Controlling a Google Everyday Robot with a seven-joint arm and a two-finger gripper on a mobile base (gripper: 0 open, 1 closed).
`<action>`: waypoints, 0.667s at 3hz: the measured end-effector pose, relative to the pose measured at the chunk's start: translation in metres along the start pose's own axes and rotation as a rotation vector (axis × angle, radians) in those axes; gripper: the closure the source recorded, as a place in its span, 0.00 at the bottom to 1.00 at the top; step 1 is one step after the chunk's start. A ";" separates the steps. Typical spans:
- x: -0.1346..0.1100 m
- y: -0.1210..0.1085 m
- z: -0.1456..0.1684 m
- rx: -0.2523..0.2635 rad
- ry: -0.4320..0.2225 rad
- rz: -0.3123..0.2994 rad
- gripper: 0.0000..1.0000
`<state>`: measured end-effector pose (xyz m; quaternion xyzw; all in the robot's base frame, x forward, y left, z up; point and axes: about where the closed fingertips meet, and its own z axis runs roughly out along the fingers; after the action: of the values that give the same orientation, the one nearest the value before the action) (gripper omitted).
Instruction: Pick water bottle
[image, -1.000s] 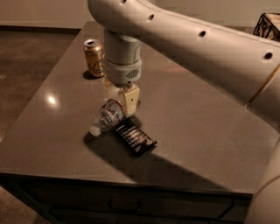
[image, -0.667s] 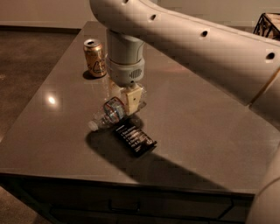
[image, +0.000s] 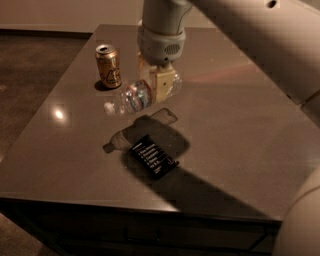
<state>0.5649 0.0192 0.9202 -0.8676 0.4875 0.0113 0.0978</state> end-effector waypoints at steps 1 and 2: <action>0.014 -0.017 -0.047 0.085 -0.056 0.061 1.00; 0.024 -0.026 -0.085 0.173 -0.108 0.106 1.00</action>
Offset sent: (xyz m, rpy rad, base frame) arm 0.0185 -0.0580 0.1299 0.2367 -0.0380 -0.1550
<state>0.5933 -0.0035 1.0053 -0.8269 0.5260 0.0212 0.1979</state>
